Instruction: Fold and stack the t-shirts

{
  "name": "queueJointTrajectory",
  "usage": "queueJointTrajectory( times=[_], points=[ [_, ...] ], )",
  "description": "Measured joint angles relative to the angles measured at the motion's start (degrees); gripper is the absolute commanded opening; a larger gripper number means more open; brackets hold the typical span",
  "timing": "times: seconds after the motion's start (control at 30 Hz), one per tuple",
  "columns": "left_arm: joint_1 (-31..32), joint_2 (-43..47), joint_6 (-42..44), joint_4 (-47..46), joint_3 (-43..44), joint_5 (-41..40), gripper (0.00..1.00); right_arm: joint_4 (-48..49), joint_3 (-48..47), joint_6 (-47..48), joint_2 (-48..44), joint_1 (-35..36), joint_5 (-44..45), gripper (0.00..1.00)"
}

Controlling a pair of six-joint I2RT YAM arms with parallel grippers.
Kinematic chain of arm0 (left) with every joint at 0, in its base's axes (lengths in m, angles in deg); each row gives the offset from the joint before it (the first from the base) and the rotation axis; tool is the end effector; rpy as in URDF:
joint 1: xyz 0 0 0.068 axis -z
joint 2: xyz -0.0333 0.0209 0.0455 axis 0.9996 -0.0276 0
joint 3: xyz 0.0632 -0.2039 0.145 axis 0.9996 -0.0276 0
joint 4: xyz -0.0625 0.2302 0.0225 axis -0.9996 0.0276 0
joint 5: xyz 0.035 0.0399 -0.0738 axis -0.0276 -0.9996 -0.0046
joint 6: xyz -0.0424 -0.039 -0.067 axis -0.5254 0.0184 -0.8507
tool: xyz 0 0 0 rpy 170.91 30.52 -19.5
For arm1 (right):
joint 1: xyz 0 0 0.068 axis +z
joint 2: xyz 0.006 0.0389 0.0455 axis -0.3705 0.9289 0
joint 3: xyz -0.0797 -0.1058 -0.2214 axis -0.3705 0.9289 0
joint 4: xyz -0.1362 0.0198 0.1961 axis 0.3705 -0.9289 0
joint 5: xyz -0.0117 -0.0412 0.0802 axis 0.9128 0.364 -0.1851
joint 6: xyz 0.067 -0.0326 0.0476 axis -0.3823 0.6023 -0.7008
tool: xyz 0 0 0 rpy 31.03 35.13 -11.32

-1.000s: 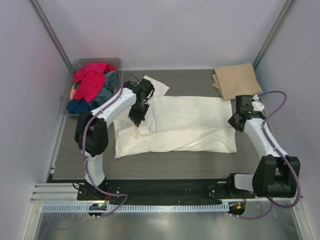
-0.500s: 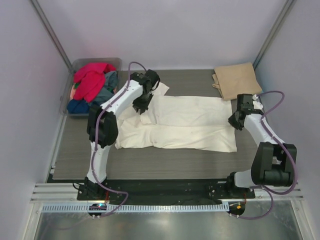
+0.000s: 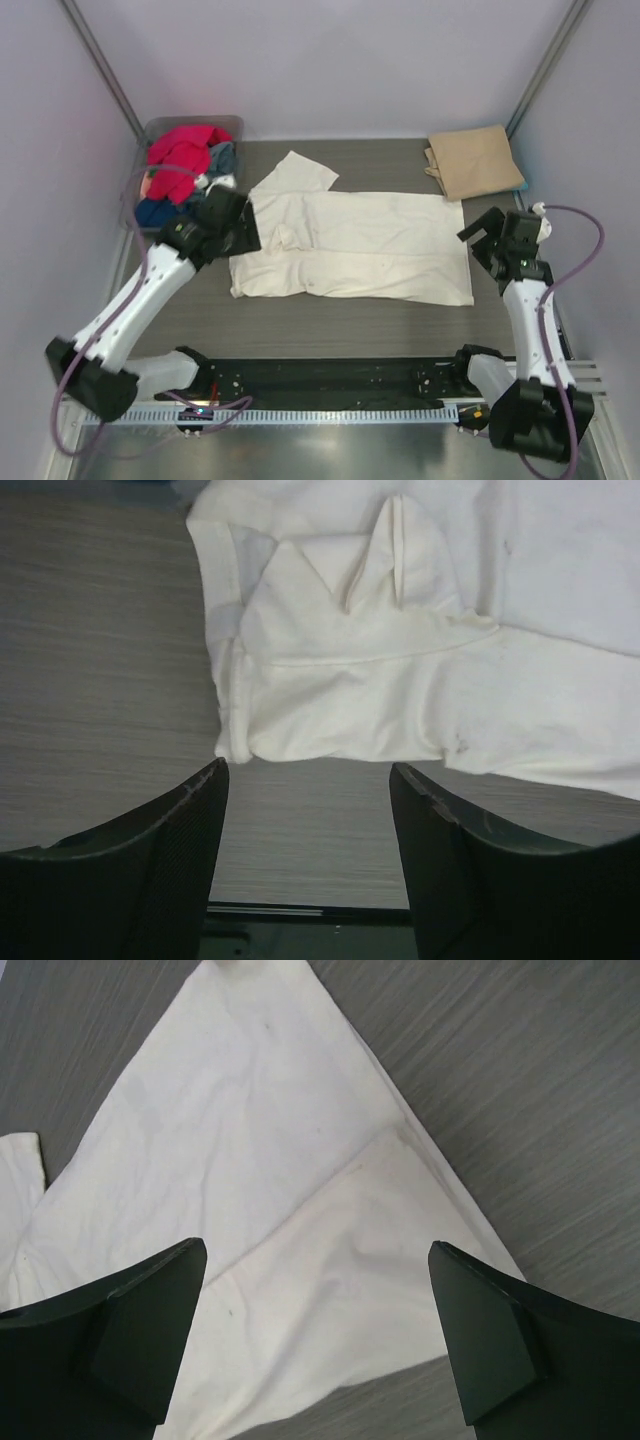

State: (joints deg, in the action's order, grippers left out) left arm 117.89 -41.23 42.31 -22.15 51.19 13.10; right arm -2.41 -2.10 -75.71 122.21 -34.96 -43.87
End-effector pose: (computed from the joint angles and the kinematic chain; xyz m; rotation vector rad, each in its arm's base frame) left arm 0.2423 -0.1081 0.2921 -0.1777 2.4925 -0.0201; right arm 0.2273 -0.0542 0.2276 0.9944 2.1100 0.1951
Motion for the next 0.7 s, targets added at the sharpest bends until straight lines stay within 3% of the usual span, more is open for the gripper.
queueJointTrajectory(
  times=[0.03, 0.13, 0.27, 0.57, 0.7],
  points=[
    [0.0, 6.9, -3.5, -3.2, -6.7, 0.8, 0.74, 0.0, 2.3, -0.6, -3.6, 0.0, -0.2, 1.0],
    [-0.2, 20.2, -11.4, -7.6, -23.2, 3.3, 0.8, -2.4, 9.3, -2.5, -11.6, 0.0, -0.7, 1.0],
    [-0.2, 25.9, -18.8, -9.9, -36.8, 5.2, 0.83, -5.6, 15.0, -4.9, -14.8, 0.0, -1.4, 0.93],
    [-0.2, 26.9, -27.5, -20.4, -46.4, 5.6, 0.83, -3.7, 21.7, -9.9, -8.1, 0.0, -2.3, 0.85],
    [-0.2, 25.3, -29.5, -26.4, -50.0, 4.9, 0.81, -0.5, 22.5, -10.9, -7.4, 0.0, -0.9, 0.69]
  ],
)
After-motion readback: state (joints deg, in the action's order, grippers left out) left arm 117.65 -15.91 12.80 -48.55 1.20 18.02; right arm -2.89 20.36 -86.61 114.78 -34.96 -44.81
